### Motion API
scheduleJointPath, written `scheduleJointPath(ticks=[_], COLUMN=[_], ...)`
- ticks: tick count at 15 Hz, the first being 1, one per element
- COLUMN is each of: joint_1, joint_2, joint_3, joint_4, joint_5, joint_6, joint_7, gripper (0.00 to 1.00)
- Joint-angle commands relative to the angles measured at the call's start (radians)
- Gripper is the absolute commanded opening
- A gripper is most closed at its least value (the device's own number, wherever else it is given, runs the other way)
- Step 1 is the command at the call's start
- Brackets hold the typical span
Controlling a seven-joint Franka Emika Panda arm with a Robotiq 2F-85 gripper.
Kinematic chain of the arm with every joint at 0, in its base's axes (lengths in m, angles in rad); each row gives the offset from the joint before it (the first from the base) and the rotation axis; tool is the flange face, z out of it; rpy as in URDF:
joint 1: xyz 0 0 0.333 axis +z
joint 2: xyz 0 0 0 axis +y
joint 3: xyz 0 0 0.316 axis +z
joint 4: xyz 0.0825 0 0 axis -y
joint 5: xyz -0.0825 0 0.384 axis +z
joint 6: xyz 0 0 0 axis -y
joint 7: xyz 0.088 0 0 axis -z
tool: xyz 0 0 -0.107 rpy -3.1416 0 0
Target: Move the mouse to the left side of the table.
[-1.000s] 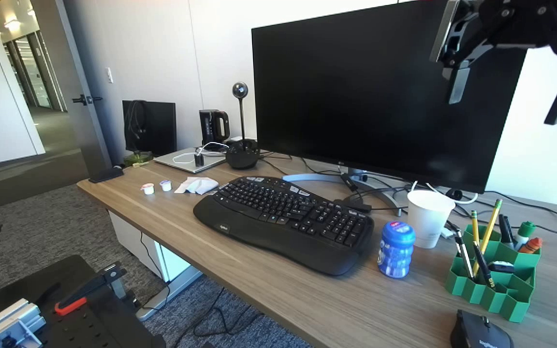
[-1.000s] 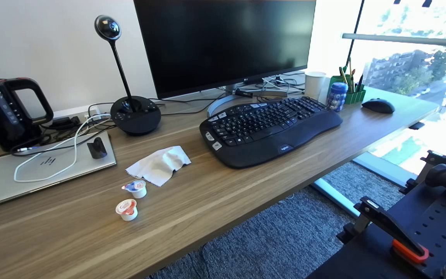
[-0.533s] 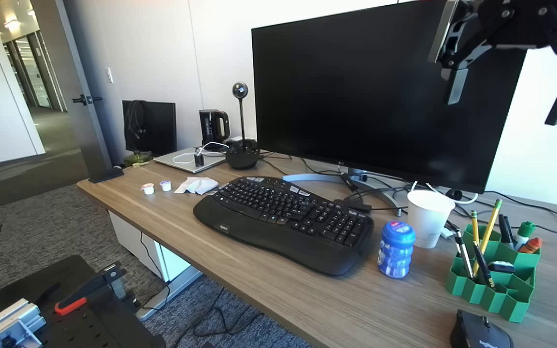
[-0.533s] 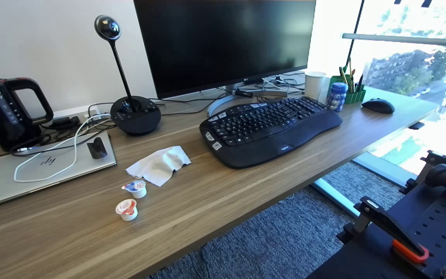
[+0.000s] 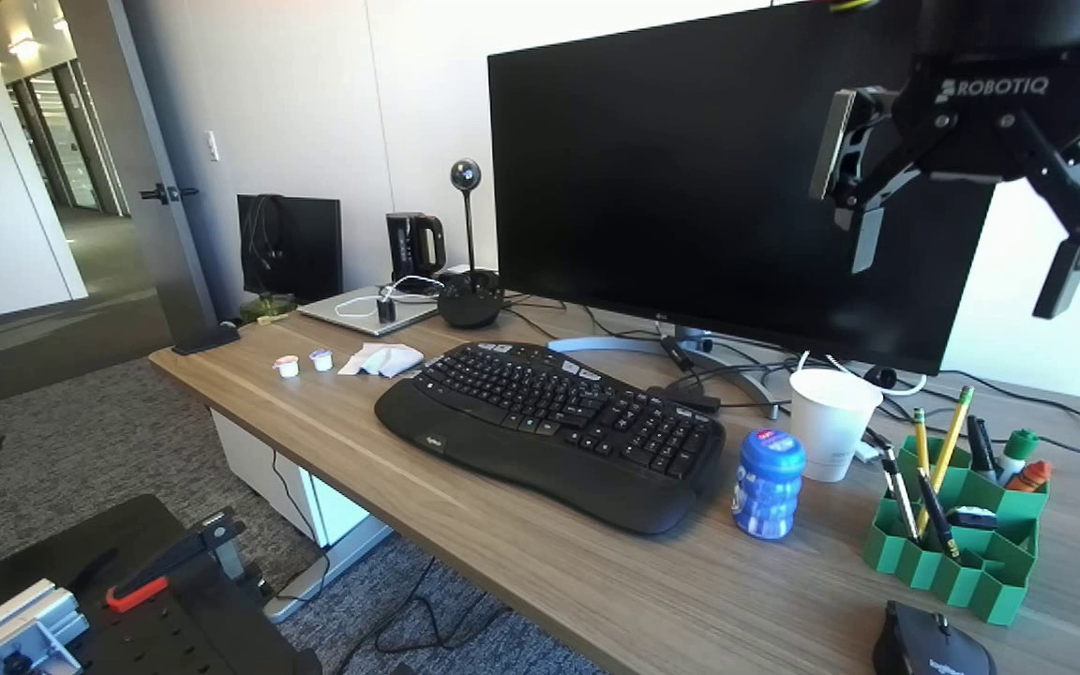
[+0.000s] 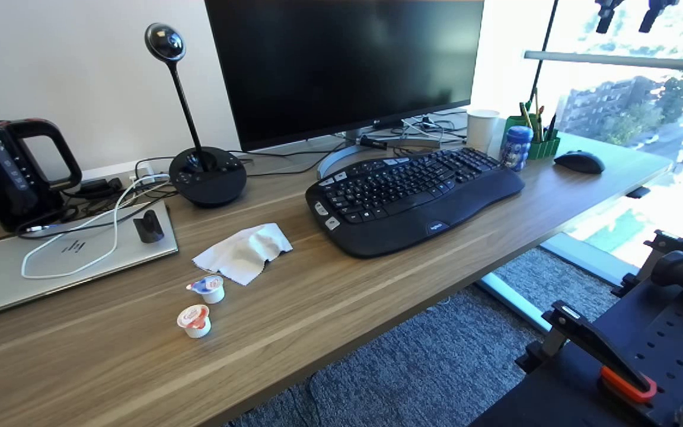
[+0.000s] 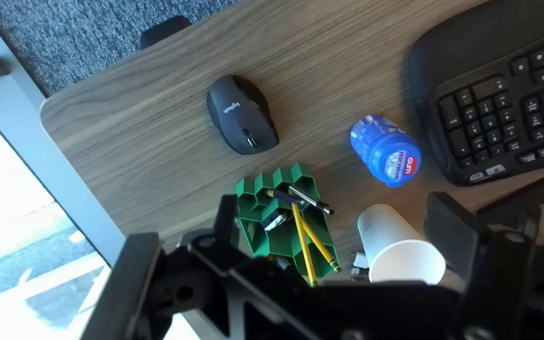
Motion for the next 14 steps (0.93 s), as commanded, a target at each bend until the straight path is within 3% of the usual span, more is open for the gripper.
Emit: scheduleJointPath(ticks=[1, 14], joint_1=[-0.001, -0.051], joint_2=[0.011, 0.191], joint_3=[0.005, -0.021], joint_4=[-0.032, 0.071], joint_5=[-0.020, -0.096], joint_6=[0.014, -0.038], joint_7=[-0.003, 0.012], gripper=[1.00, 1.00])
